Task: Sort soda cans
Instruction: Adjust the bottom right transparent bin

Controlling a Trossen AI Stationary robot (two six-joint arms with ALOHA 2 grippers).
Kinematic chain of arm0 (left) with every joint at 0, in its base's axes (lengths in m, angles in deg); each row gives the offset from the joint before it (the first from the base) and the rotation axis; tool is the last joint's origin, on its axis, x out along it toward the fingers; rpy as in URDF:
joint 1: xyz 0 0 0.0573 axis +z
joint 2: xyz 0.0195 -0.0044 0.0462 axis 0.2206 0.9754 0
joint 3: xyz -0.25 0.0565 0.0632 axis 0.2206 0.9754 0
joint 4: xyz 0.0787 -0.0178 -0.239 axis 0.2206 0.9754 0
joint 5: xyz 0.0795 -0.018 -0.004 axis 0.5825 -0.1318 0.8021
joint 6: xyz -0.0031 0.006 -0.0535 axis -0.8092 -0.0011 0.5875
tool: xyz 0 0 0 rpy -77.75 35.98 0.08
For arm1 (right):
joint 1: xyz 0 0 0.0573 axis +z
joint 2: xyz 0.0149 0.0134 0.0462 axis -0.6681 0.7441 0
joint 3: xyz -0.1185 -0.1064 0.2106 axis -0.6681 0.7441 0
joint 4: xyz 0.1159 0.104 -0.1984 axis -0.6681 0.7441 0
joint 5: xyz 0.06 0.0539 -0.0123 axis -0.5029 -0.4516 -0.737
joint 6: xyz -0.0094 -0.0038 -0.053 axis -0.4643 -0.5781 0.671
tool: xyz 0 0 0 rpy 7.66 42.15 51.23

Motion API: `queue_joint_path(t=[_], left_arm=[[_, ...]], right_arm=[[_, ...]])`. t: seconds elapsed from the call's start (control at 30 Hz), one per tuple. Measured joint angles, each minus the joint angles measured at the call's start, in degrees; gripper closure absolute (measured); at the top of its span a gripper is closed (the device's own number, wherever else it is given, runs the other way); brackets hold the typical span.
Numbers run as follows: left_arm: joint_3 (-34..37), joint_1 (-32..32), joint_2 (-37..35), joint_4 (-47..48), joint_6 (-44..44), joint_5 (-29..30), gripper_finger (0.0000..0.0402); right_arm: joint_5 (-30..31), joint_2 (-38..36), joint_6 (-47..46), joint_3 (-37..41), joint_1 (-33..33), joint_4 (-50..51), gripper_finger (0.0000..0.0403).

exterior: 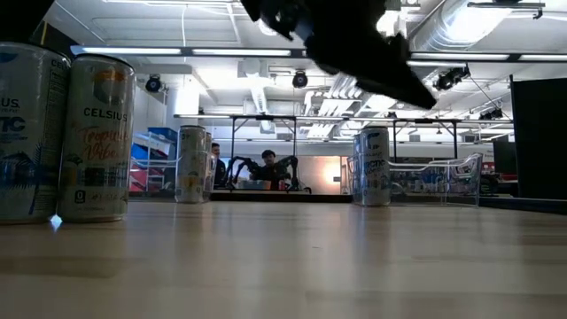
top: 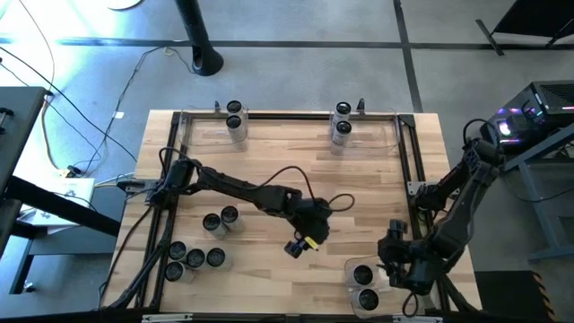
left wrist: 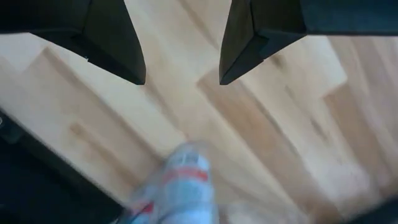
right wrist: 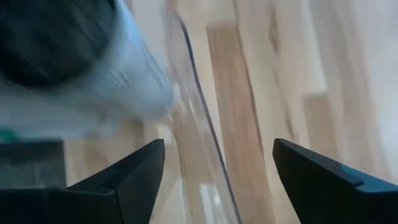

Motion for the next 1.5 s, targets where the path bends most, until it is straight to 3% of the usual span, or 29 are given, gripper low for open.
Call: queue_joint_path(t=[0.17,0.4,0.57,0.93,1.13,1.5], left_arm=[[0.0,0.1,0.0,2.5,1.0,0.2,0.0218],[0.0,0.9,0.0,4.3,1.9,0.0,0.0243],[0.7,2.3,0.0,4.4,3.1,0.2,0.0261],[10.3,3.1,-5.4,-4.4,11.9,13.9,0.0282],[16.9,2.0,-11.0,-10.5,15.9,19.8,0.0282],[21.9,-0.7,-14.8,-16.5,18.1,23.0,0.0282]], right_arm=[[-4.8,0.0,-3.7,7.0,0.2,-3.6,0.0132],[-5.3,0.0,-4.5,12.0,-1.0,-7.4,0.0177],[-5.4,0.0,-3.4,13.3,-2.2,-7.9,0.0234],[-6.0,-0.1,-4.9,13.4,-5.3,-6.6,0.0365],[-4.7,0.0,-5.9,13.4,-7.1,-6.0,0.0382],[-4.2,0.0,-2.0,13.4,-7.1,-3.2,0.0382]])
